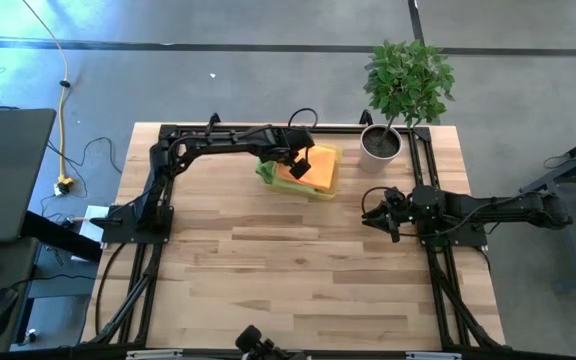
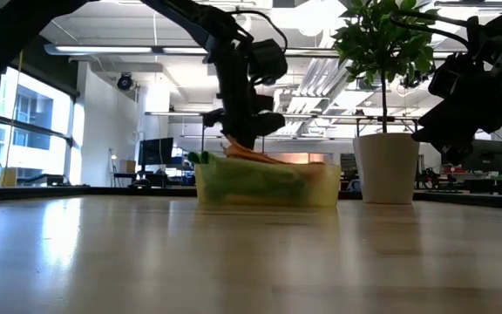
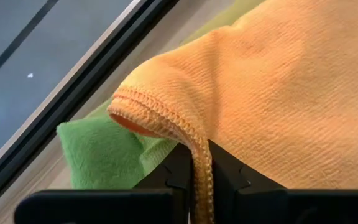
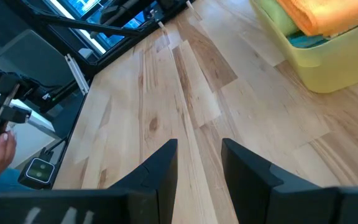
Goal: Fold microfiber towels
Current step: Put the folded orange microfiber towel into the yellow bin
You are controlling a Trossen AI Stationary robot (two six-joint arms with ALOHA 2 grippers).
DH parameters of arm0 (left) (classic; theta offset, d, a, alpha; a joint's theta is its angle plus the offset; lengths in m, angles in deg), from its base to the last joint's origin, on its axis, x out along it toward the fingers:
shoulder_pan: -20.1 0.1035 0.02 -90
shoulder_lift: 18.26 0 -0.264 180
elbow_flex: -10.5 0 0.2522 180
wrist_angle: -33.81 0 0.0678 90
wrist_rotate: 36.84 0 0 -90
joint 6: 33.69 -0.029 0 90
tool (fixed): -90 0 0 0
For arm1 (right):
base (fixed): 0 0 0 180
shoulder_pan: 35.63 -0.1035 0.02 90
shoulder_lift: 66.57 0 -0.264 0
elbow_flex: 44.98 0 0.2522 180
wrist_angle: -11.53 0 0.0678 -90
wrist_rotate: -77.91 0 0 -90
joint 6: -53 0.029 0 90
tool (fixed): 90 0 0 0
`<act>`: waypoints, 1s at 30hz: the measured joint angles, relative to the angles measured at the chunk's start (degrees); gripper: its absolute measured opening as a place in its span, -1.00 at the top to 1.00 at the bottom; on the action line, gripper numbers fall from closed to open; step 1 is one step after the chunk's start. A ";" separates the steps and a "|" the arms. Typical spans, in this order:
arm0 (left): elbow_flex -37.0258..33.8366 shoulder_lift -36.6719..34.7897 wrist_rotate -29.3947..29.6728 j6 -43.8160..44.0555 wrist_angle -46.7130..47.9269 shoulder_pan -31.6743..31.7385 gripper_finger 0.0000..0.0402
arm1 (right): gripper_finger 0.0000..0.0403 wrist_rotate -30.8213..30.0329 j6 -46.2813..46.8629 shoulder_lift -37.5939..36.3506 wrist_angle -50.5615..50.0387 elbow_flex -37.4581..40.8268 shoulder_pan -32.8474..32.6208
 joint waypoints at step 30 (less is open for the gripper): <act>0.02 -7.14 4.07 -7.74 6.39 -2.65 0.09 | 0.42 0.00 0.00 -0.01 0.01 0.00 -0.01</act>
